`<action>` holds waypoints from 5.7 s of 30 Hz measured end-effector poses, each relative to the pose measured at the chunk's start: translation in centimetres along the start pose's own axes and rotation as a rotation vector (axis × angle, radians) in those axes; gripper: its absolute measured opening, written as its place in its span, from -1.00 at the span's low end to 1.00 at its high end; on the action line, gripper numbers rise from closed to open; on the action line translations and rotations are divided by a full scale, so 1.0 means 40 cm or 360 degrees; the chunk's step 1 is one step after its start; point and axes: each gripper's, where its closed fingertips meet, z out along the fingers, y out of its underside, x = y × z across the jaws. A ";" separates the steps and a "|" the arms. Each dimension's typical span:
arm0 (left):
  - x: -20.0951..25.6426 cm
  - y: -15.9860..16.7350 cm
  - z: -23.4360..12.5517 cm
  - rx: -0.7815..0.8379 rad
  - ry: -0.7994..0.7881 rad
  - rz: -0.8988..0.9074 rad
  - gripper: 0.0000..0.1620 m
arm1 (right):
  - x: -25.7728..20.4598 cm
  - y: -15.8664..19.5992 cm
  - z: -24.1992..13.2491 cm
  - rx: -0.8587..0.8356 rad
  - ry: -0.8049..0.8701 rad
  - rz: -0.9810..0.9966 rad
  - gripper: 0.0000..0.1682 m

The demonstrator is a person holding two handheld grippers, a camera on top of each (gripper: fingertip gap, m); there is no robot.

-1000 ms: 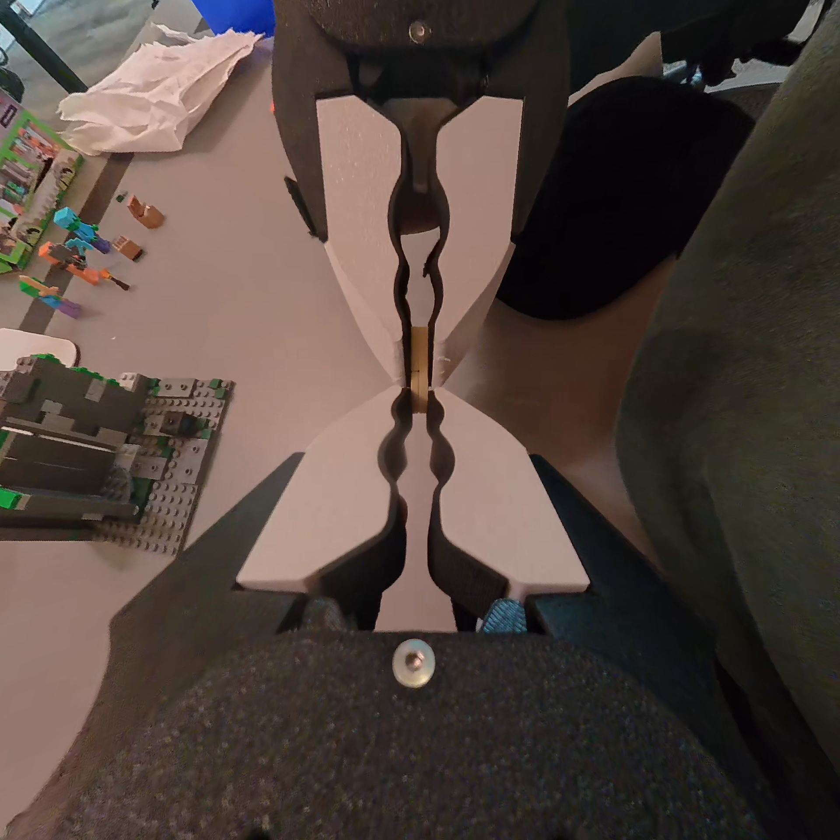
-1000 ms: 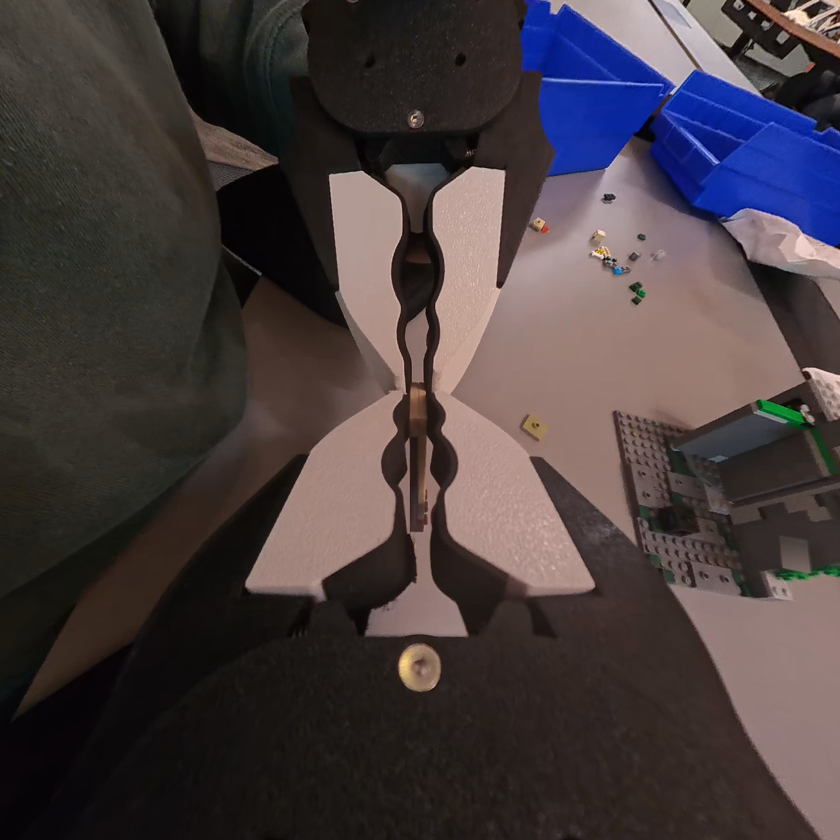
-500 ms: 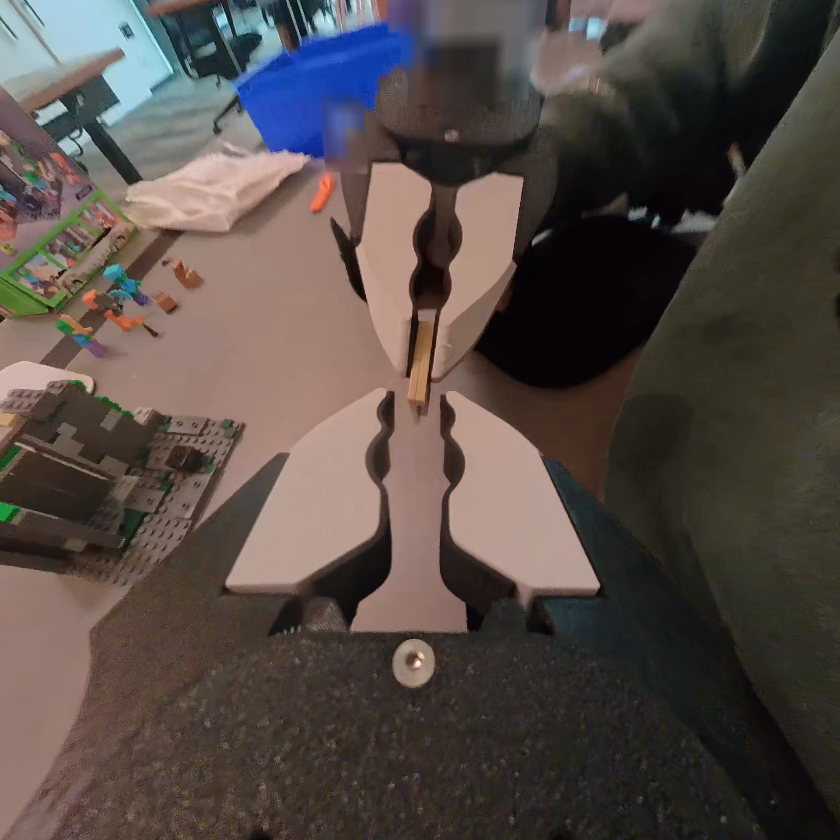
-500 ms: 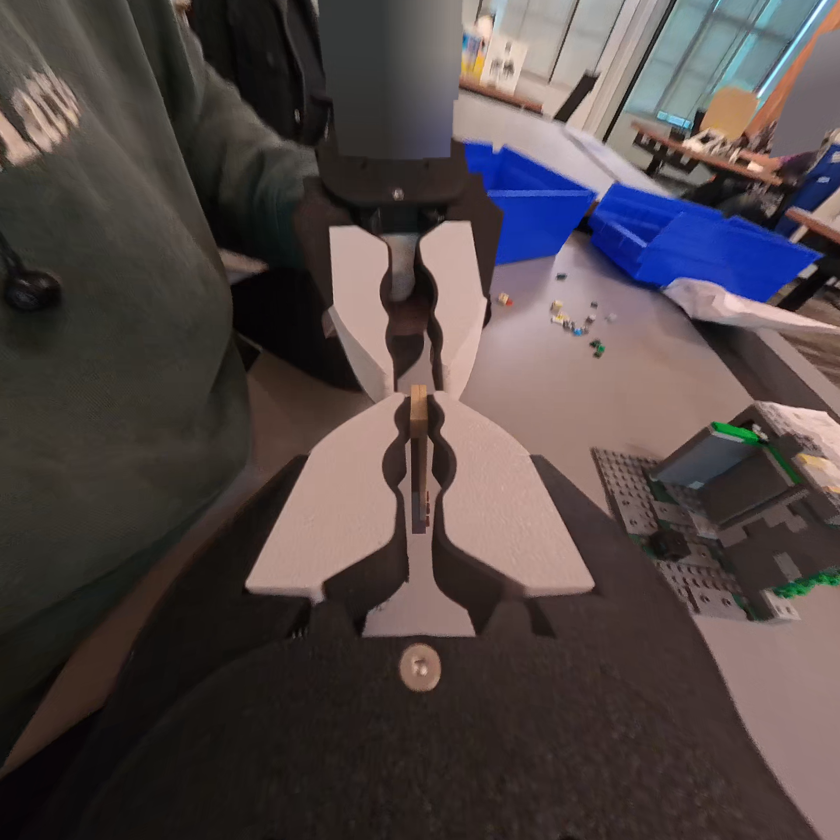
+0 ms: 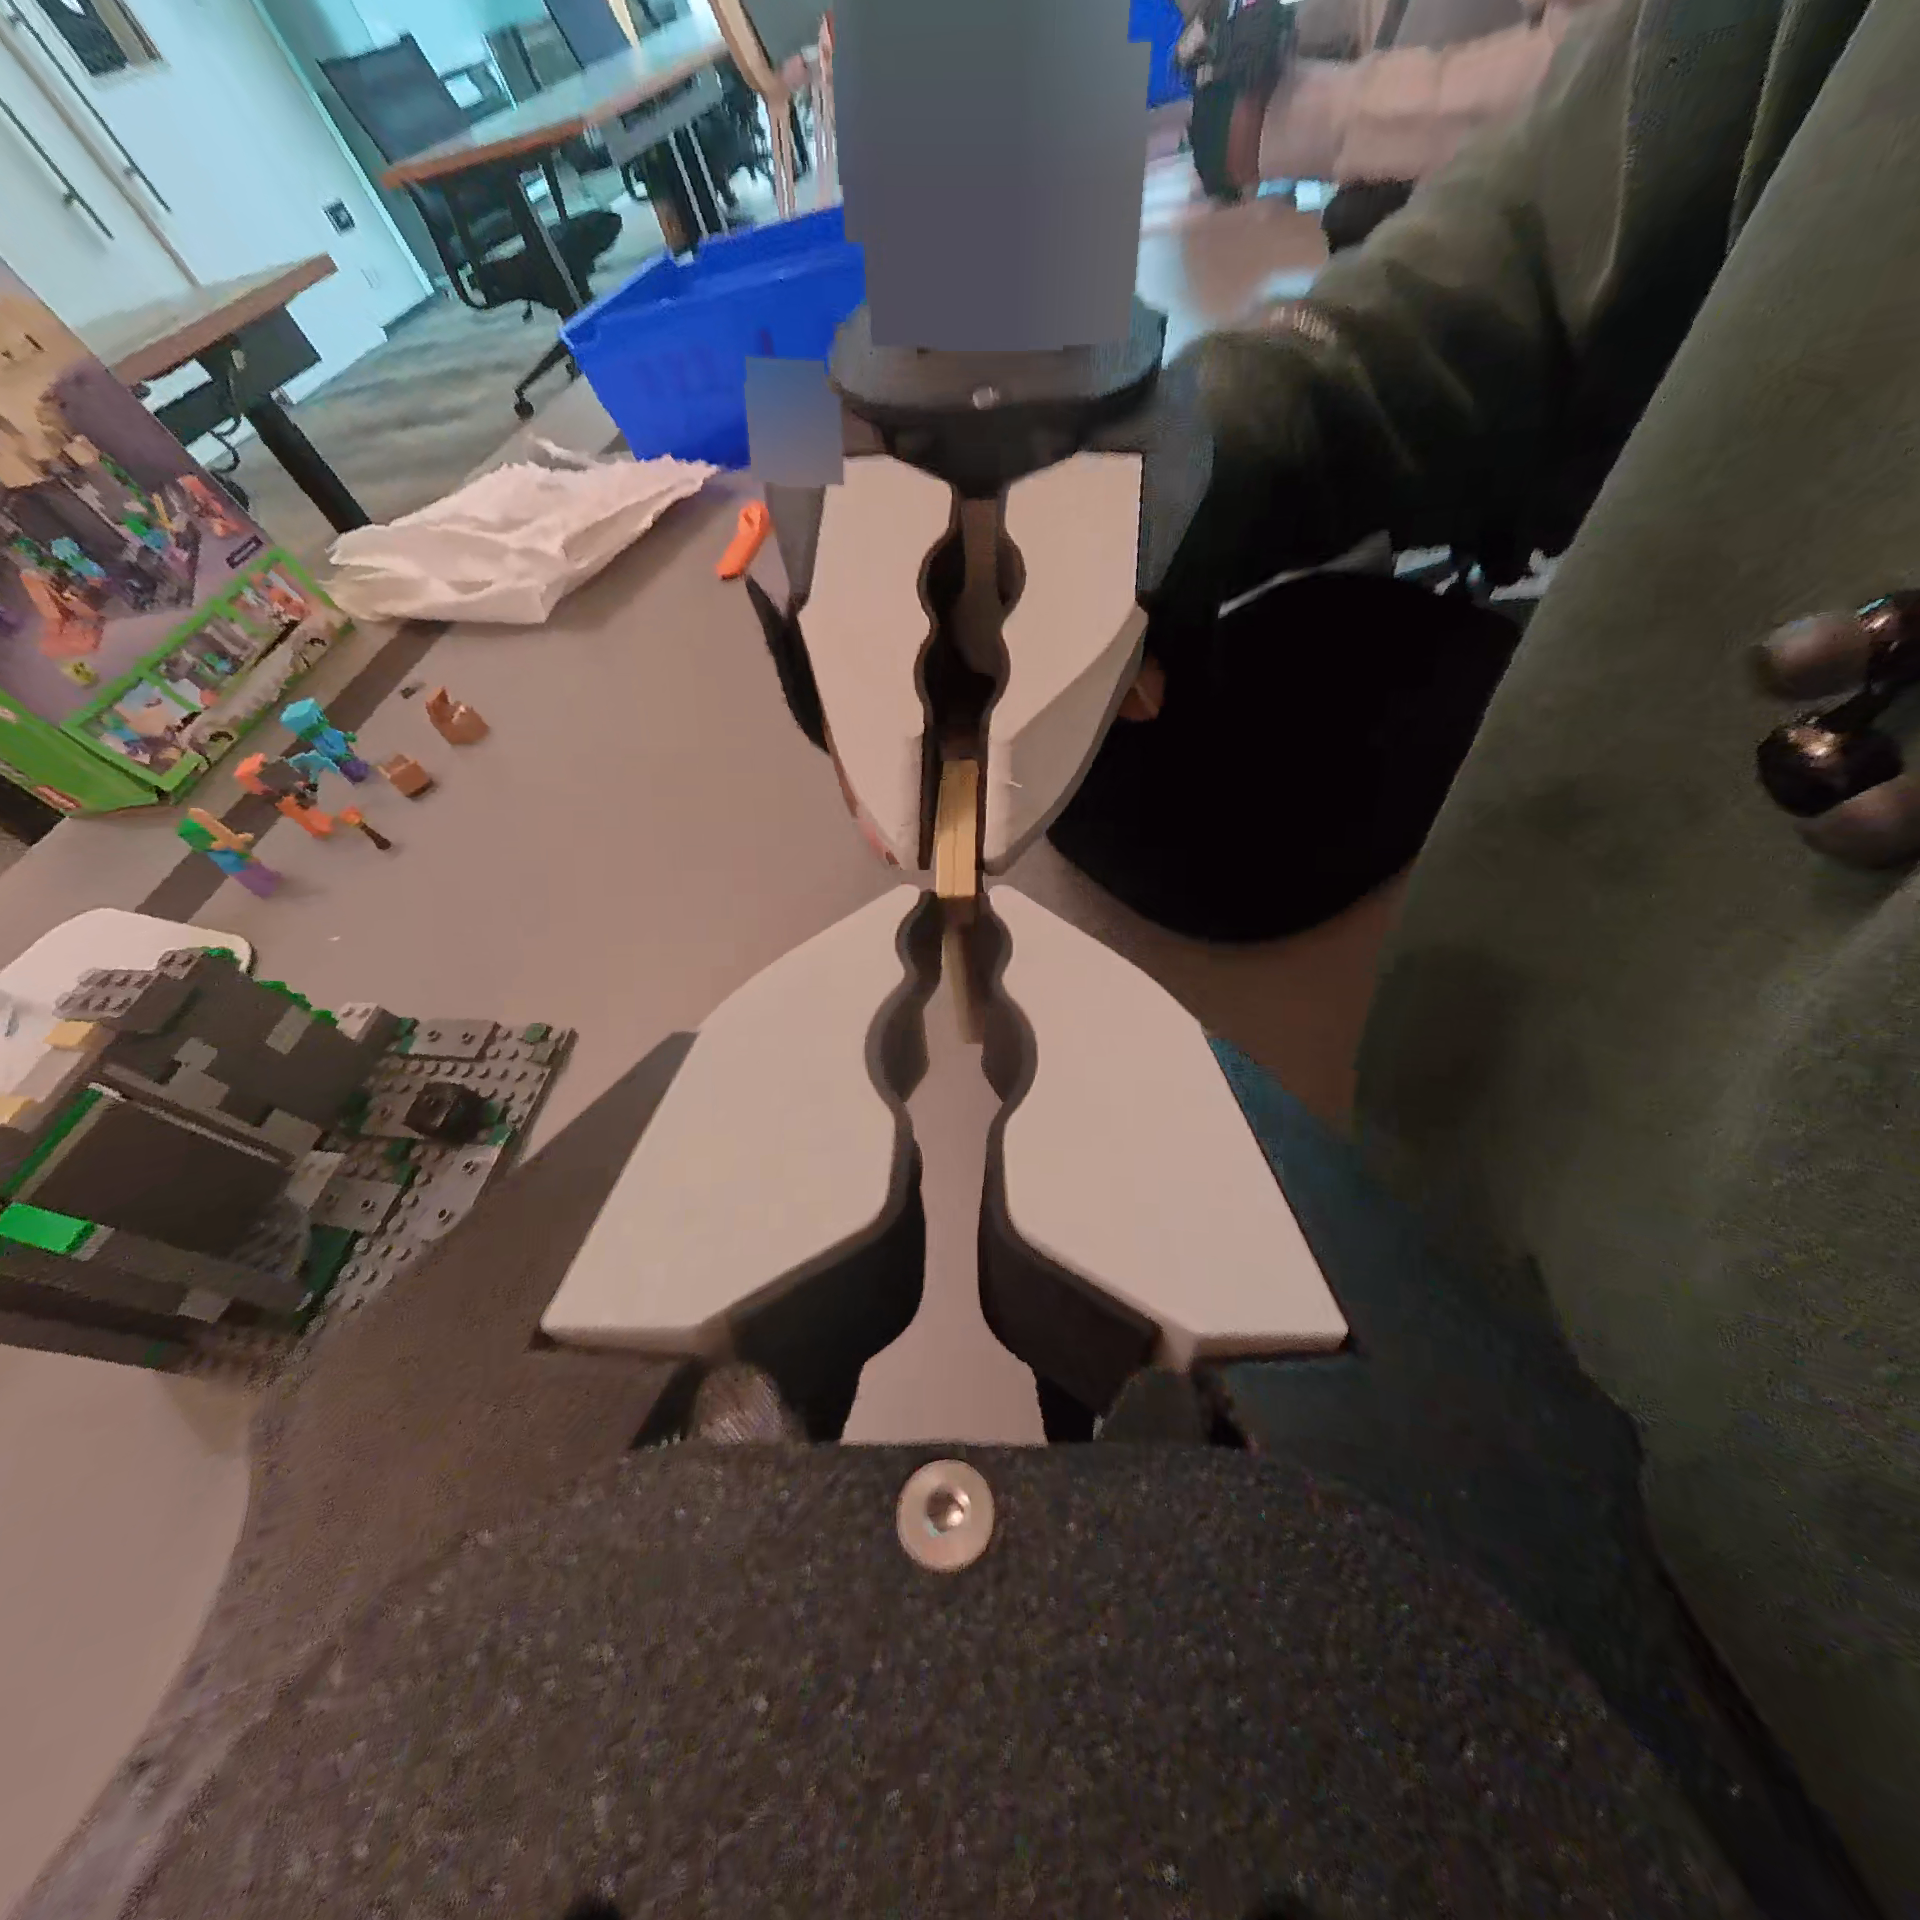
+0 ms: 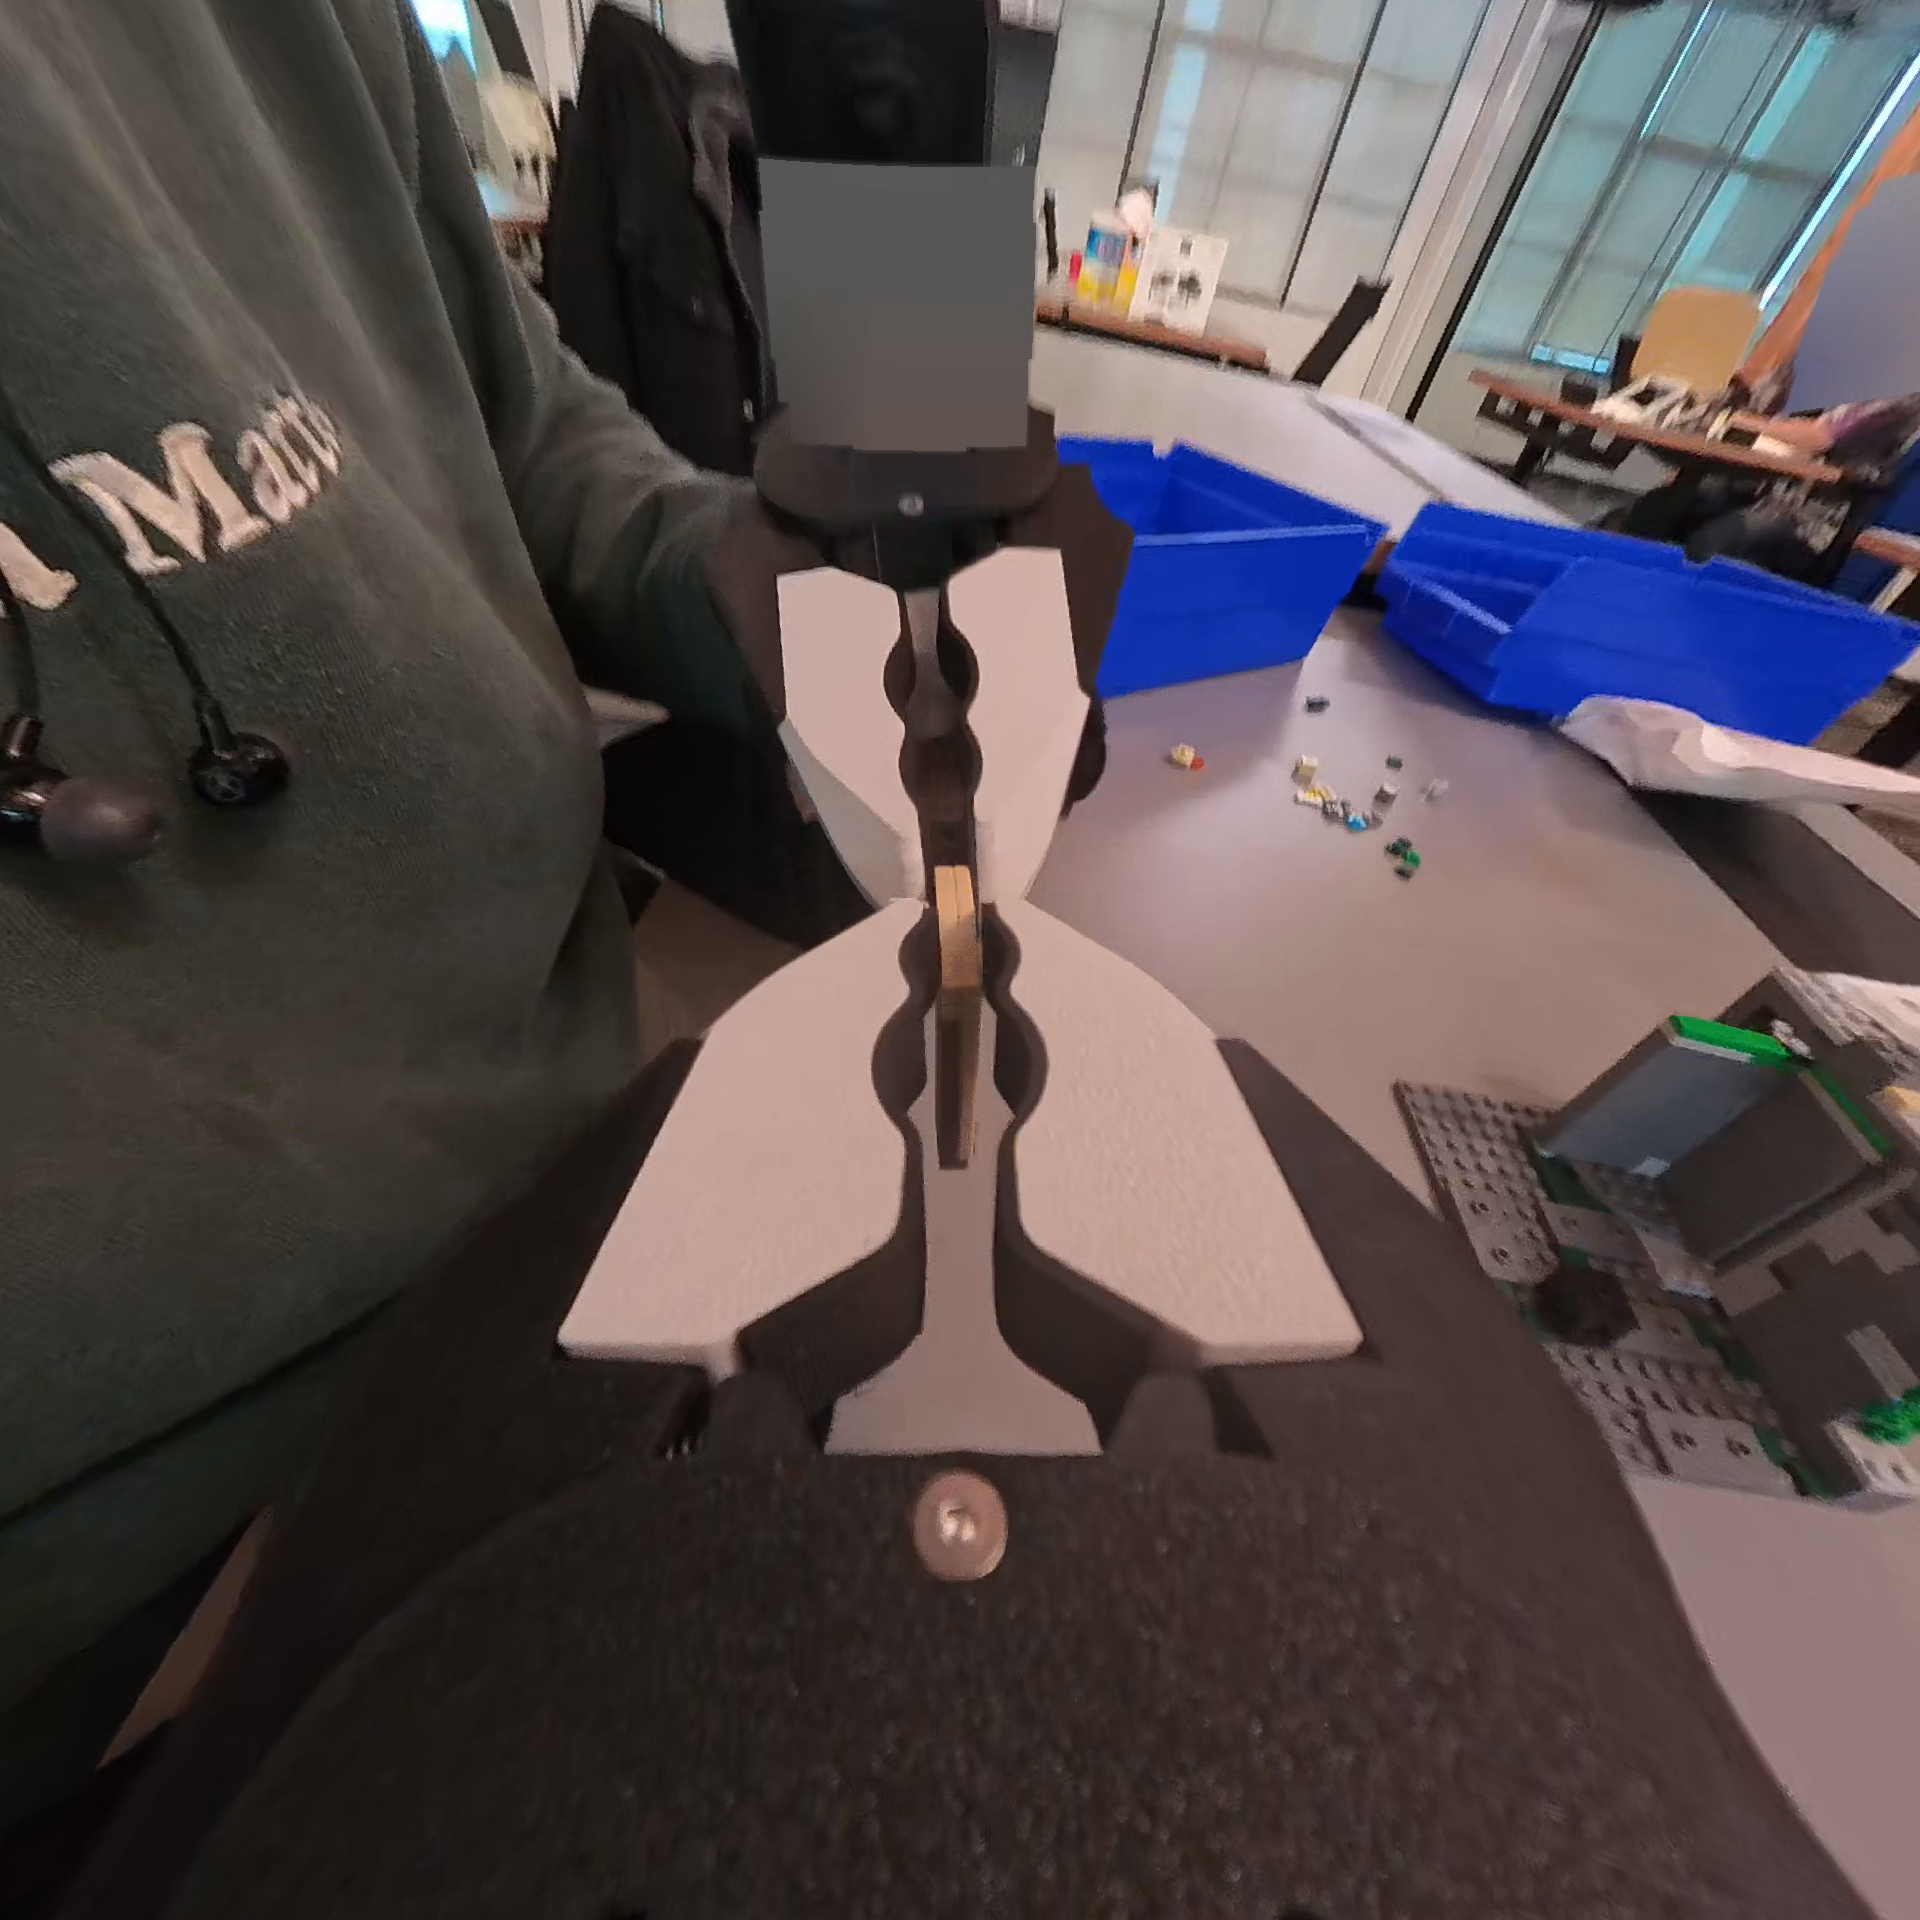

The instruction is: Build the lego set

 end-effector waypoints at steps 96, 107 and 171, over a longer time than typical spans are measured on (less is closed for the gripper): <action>-0.016 0.073 0.032 -0.0343 -0.0016 0.0124 -0.90 | 0.015 0.066 -0.013 -0.0172 0.0075 -0.0023 -0.91; -0.113 0.157 0.049 -0.0602 -0.0284 0.0630 -0.90 | 0.069 0.130 -0.044 -0.0497 0.0121 0.0586 -0.59; -0.157 0.280 0.088 -0.0581 0.0141 -0.0142 -0.79 | 0.156 0.330 0.001 -0.1233 0.0016 0.0108 -0.71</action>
